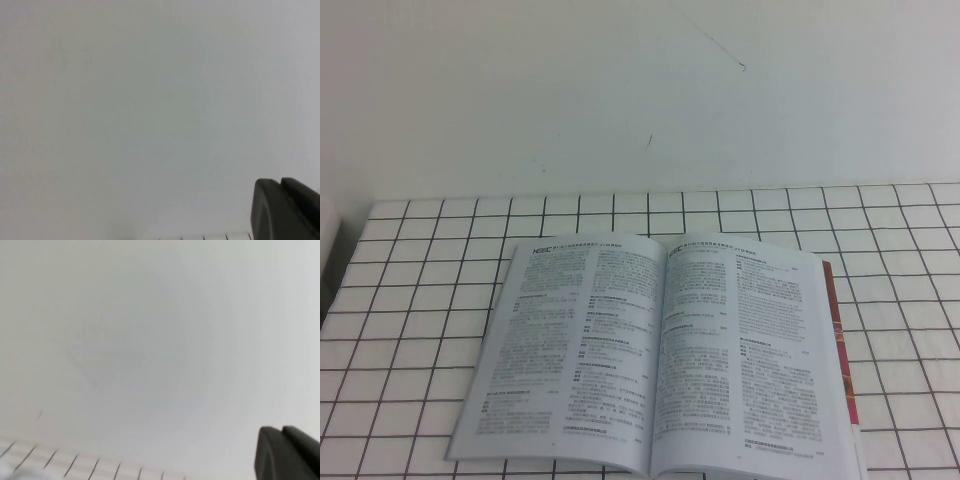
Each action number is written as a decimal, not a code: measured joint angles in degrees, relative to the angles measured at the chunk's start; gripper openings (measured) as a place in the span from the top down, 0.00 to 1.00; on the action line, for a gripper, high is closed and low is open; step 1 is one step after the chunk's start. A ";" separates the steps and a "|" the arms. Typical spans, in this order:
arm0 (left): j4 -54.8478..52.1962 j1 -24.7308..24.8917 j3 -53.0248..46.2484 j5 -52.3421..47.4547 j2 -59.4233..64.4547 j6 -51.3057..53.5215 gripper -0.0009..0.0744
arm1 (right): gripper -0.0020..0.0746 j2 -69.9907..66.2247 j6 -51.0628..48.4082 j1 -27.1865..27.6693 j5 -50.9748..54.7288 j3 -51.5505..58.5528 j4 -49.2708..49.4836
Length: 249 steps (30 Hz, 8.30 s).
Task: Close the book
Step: 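Close the open booklet and leave it lying on the table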
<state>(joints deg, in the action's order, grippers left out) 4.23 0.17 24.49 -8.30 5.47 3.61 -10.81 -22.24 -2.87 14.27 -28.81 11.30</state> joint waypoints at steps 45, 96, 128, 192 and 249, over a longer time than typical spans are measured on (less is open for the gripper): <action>36.00 0.14 26.82 -13.84 92.74 31.55 0.99 | 0.98 -92.80 -32.99 -20.42 7.67 -18.79 31.60; 80.18 0.13 29.10 -58.61 76.20 58.68 0.99 | 0.98 -74.44 -6.37 -19.14 30.73 -19.18 -8.25; 74.30 0.21 -1.46 -11.88 25.44 86.71 0.99 | 0.98 -1.68 22.24 -19.14 28.43 3.20 -26.59; 94.55 2.45 -25.75 5.15 -6.20 112.50 0.99 | 0.98 2.35 22.24 -19.14 22.67 10.56 -21.04; 4.39 2.45 -25.16 -11.53 -6.23 -0.23 0.99 | 0.98 2.35 22.24 -19.14 22.67 10.56 -21.00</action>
<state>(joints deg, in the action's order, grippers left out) 8.62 2.63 -0.67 -19.83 -0.77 3.38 -8.46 0.00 -22.01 36.94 -18.25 -9.70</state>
